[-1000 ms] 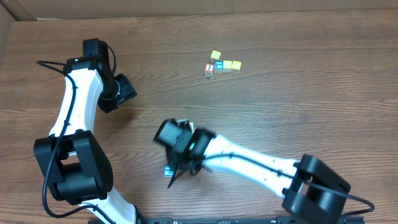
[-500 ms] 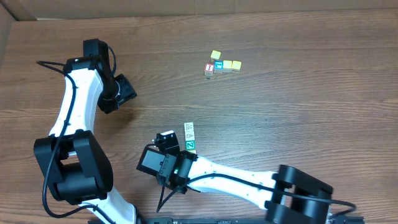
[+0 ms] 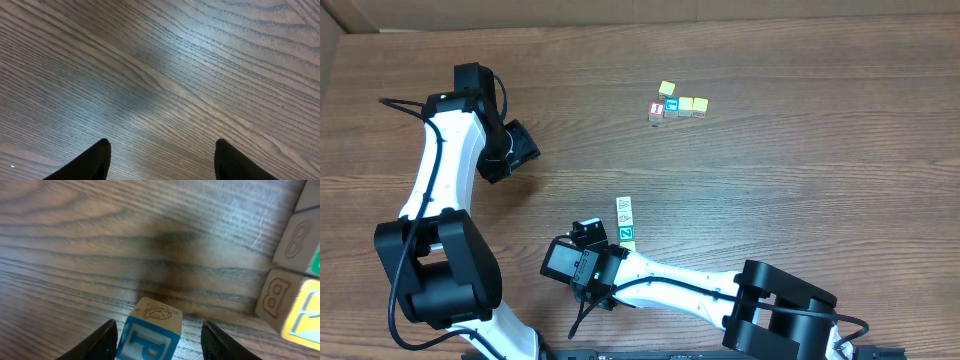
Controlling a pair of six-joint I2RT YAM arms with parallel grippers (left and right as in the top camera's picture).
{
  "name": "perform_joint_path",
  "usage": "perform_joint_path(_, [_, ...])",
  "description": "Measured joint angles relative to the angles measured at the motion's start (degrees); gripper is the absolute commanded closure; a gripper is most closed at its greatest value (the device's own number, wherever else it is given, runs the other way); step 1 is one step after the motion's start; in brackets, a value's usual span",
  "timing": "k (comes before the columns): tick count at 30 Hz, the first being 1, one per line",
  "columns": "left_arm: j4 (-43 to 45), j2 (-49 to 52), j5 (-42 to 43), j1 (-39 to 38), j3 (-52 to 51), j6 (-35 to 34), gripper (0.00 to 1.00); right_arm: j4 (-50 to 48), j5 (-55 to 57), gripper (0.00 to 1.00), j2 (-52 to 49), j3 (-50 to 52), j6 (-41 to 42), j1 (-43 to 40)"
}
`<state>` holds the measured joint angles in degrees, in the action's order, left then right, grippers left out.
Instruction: Flip 5 blocks
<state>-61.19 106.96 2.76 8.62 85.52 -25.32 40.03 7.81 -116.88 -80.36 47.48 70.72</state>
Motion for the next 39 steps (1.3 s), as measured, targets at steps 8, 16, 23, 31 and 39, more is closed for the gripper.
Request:
perform_joint_path(8, [-0.07, 0.00, 0.00, 0.00, 0.00, 0.00, 0.41, 6.12, -1.33, 0.63, -0.04, -1.62, 0.26, 0.00])
perform_joint_path(16, [-0.07, 0.00, 0.00, 0.00, 0.00, 0.00, 0.41, 14.21, -1.44, 0.59, -0.04, -6.67, 0.52, -0.02])
perform_joint_path(23, [-0.09, 0.00, 0.00, 0.00, 0.00, 0.00, 0.41, 12.68, -1.38, 0.45, -0.04, -6.67, 1.16, -0.09])
perform_joint_path(31, [-0.09, 0.00, 0.00, 0.00, 0.00, 0.00, 0.41, 8.52, -0.94, 0.50, -0.09, -5.22, 1.20, -0.07])
perform_joint_path(39, [-0.09, 0.00, 0.00, 0.00, 0.00, 0.00, 0.41, 8.37, -0.83, 0.55, -0.24, -5.03, 1.44, -0.07])
